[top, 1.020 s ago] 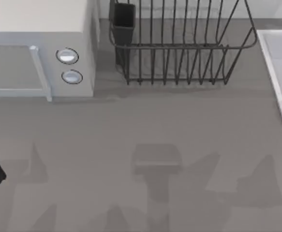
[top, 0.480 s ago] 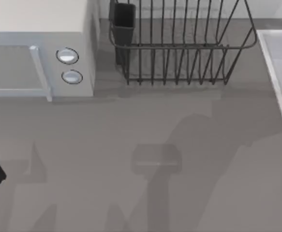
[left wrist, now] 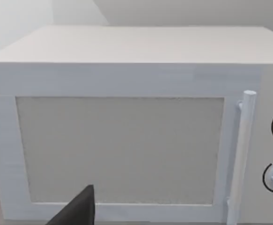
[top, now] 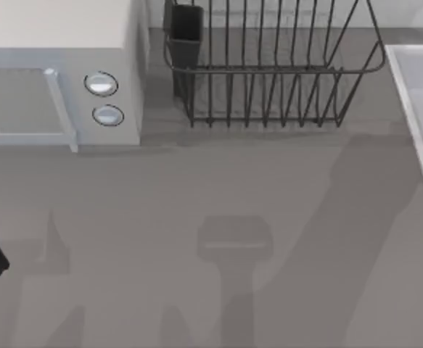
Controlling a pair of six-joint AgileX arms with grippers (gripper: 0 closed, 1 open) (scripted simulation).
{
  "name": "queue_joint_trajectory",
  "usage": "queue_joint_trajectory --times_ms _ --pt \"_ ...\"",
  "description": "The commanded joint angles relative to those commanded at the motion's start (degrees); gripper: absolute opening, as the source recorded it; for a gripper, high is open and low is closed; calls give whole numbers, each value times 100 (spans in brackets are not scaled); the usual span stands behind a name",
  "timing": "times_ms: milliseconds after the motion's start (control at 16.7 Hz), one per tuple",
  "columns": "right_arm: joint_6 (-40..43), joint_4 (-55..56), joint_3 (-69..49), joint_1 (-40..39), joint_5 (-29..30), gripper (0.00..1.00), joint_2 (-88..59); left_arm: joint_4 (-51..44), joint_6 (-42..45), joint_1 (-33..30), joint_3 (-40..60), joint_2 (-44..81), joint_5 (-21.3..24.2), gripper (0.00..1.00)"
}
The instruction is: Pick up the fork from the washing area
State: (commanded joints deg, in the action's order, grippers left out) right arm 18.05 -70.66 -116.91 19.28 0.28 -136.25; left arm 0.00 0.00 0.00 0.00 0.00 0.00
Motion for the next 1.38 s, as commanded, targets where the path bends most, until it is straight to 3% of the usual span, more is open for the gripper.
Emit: queue_joint_trajectory --times_ms 360,840,1200,1380 --pt "-6 100 78 -31 2 100 -53 0 0 0 0 0 0 100" --pt "-17 2171 1079 -12 13 100 -996 0 0 0 0 0 0 100" --pt "-19 2491 1286 -7 15 100 -1205 0 0 0 0 0 0 100" --pt "-19 2491 1286 -7 15 77 -1205 0 0 0 0 0 0 100"
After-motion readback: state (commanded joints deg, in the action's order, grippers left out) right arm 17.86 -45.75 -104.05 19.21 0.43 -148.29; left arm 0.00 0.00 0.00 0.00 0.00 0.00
